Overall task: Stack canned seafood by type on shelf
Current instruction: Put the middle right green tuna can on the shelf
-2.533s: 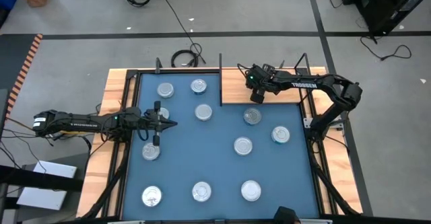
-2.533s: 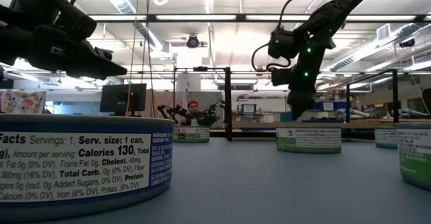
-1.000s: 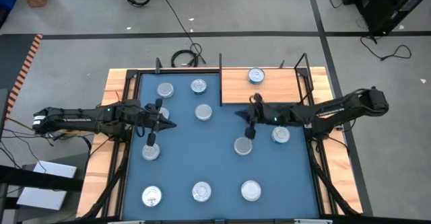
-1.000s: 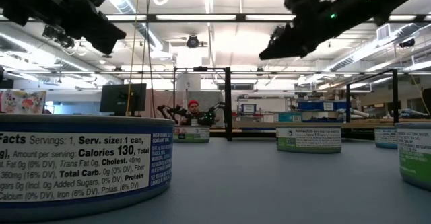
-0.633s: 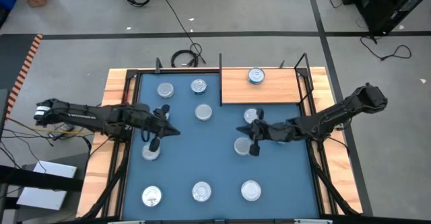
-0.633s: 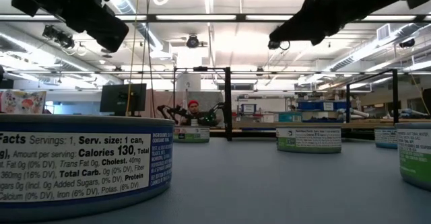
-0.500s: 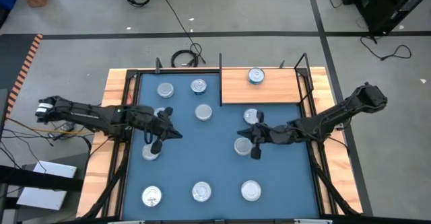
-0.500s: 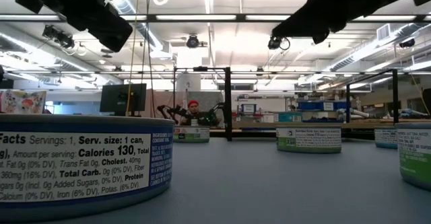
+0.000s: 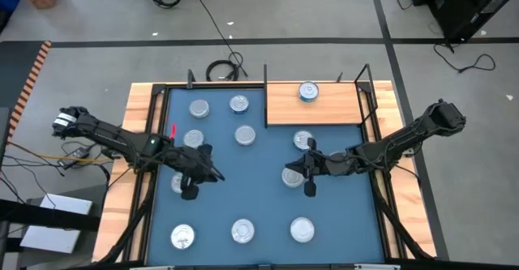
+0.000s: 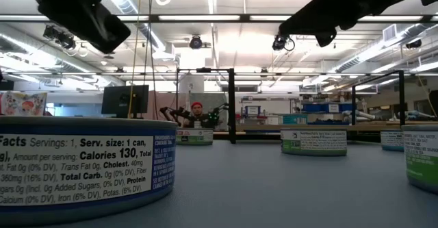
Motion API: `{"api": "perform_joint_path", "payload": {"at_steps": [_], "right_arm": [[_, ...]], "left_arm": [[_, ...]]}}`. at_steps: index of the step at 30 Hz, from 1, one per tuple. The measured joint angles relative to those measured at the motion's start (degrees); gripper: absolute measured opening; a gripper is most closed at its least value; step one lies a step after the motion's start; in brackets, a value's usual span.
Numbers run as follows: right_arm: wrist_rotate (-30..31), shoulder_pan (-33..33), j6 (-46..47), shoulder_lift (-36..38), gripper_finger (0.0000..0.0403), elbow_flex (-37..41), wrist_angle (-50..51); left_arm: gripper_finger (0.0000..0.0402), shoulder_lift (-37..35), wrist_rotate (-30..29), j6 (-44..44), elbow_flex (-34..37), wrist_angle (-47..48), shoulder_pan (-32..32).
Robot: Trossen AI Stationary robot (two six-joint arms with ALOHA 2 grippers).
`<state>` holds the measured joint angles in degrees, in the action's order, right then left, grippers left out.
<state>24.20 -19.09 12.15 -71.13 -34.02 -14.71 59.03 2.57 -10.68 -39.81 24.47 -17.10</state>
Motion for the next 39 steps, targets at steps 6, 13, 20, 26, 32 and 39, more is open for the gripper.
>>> {"api": "perform_joint_path", "payload": {"at_steps": [6,13,20,26,32,39], "right_arm": [[-1.6,0.5,-0.5,0.0,0.0014,0.0,0.2],[-1.4,0.0,-2.2,0.0,0.0007,0.0,0.3],[0.2,-1.1,-3.3,0.0,0.0006,0.0,0.3],[0.4,-0.7,-6.0,0.0,0.0008,0.0,0.2],[0.4,1.3,-9.5,0.0,0.0008,0.0,0.2],[-0.2,3.1,-10.8,0.0,0.0010,0.0,0.3]], "left_arm": [[0.0017,1.0,1.6,-7.4,-0.5,2.4,-4.9],[0.0017,1.0,2.2,-15.7,-0.6,5.7,-11.3],[0.0017,1.0,0.4,-22.5,-0.6,8.2,-16.7],[0.0017,1.0,-1.2,-28.6,-0.6,8.6,-20.3],[0.0017,1.0,-2.8,-34.3,-0.6,8.1,-24.5],[0.0017,8.4,-4.5,-33.1,-7.8,10.0,-26.6]]}}
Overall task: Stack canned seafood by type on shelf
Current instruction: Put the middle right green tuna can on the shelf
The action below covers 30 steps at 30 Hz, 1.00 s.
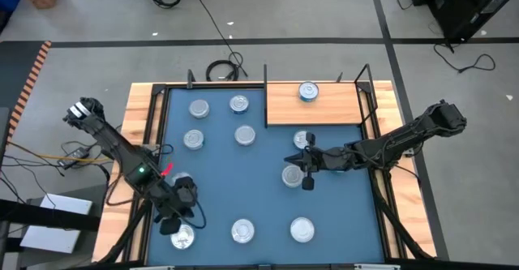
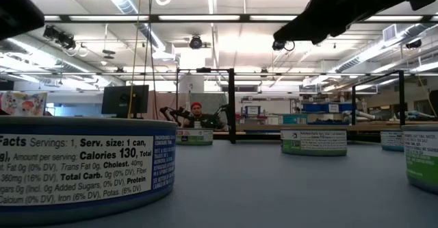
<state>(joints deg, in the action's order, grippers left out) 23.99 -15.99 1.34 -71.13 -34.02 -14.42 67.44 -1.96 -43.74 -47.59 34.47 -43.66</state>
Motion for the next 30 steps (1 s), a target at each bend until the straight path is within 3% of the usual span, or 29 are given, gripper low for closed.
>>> {"api": "perform_joint_path", "payload": {"at_steps": [4,8,19,30], "right_arm": [[-0.1,0.0,0.4,0.0,0.0009,0.0,0.9],[0.4,-0.8,0.4,0.0,0.0010,0.0,1.5],[0.6,-1.3,2.8,0.0,0.0008,0.0,4.8],[0.3,-1.3,15.5,0.0,0.0008,-2.8,21.3]], "left_arm": [[0.0017,6.6,-0.1,3.6,-5.7,4.6,0.2],[0.0006,9.6,-0.1,7.5,-6.5,5.2,1.3],[0.0002,9.0,0.3,17.8,-6.6,-1.9,6.9],[0.0001,9.0,0.5,28.8,-6.5,-8.1,13.8]]}}
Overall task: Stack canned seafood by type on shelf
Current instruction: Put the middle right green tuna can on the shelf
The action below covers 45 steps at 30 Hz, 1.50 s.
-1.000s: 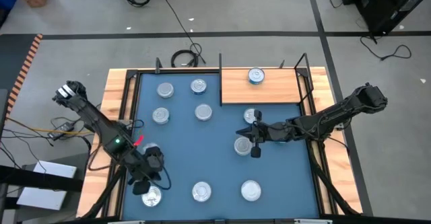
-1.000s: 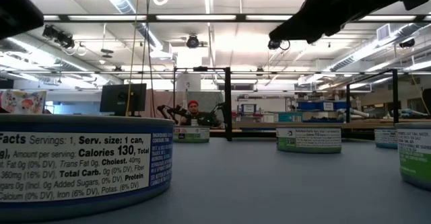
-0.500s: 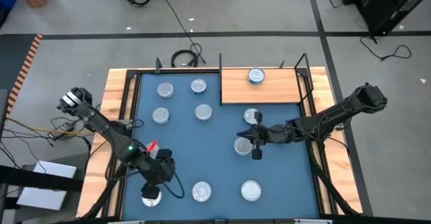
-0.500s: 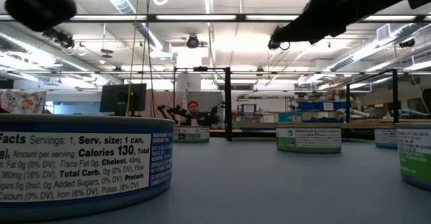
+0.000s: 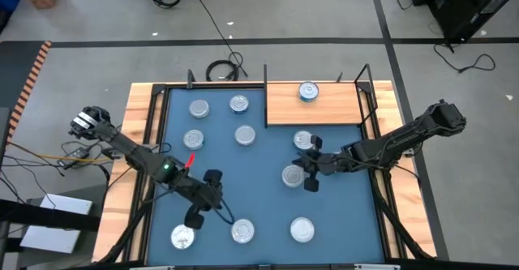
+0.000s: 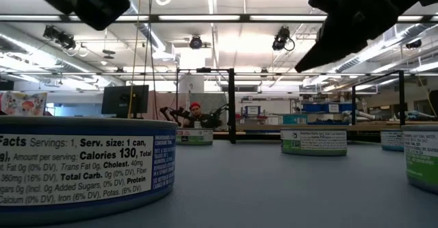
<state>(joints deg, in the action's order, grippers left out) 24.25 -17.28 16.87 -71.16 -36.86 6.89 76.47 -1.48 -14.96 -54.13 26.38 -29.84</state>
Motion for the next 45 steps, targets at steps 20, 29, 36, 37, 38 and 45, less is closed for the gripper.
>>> {"api": "perform_joint_path", "payload": {"at_steps": [20,29,36,37,38,45], "right_arm": [[-0.5,5.5,3.6,0.0,0.0008,-0.3,7.5],[-11.1,6.8,7.3,-3.6,0.0006,-0.3,11.7],[-14.7,5.8,9.5,-12.8,0.0003,-0.4,11.7],[-15.2,5.7,9.9,-14.0,0.0003,-0.4,12.0],[-15.4,5.5,10.2,-14.8,0.0003,-0.4,12.0],[-17.5,5.2,8.8,-19.0,0.0004,-3.9,8.0]], "left_arm": [[0.0007,0.2,1.1,-0.3,0.0,6.1,3.8],[0.0010,0.2,0.9,-3.0,0.0,7.2,3.8],[0.0009,0.2,-2.3,-3.0,0.0,8.1,3.8],[0.0008,0.2,-3.2,-2.4,0.0,8.3,3.8],[0.0006,0.2,-4.1,-2.0,0.0,8.4,3.8],[0.0002,0.2,-5.9,2.0,0.0,5.2,5.4]]}}
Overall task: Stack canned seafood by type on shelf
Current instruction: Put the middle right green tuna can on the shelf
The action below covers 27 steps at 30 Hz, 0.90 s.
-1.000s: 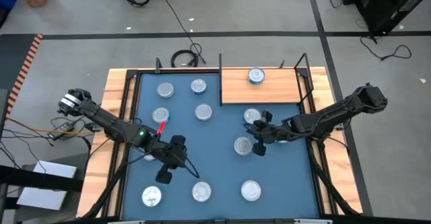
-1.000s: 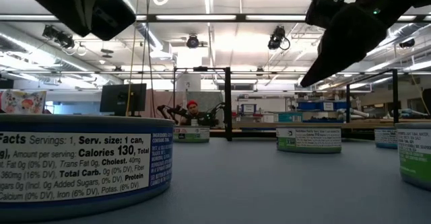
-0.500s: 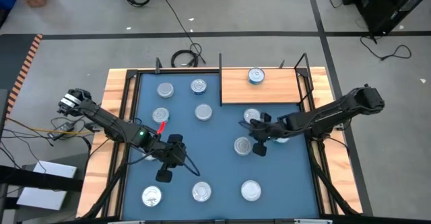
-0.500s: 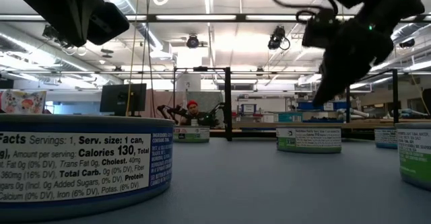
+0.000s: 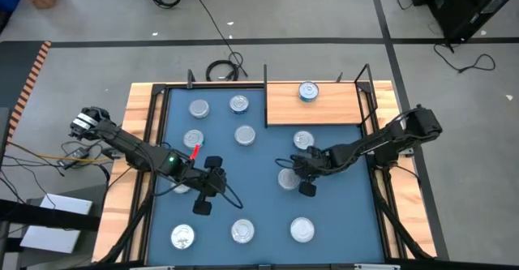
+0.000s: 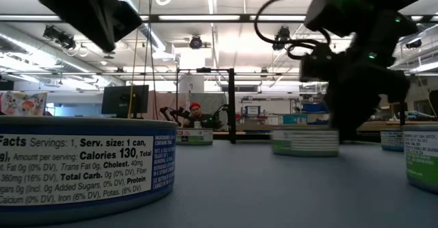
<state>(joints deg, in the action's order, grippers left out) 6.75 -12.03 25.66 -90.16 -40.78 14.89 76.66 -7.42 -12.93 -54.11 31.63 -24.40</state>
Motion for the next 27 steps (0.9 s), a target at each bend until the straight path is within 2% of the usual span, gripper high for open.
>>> {"api": "perform_joint_path", "payload": {"at_steps": [6,16,27], "right_arm": [[-1.1,0.0,-4.4,-2.6,0.0004,-4.0,-3.2],[-2.6,0.0,-9.6,-10.2,0.0004,-11.8,-4.3],[-3.9,0.8,-15.5,-14.4,0.0005,-18.2,-8.4]], "left_arm": [[0.0001,0.3,-0.1,3.7,0.7,-4.3,1.6],[0.0001,2.3,0.6,9.7,9.5,-19.6,4.4],[0.0003,4.6,1.8,19.9,9.3,-26.8,6.8]]}}
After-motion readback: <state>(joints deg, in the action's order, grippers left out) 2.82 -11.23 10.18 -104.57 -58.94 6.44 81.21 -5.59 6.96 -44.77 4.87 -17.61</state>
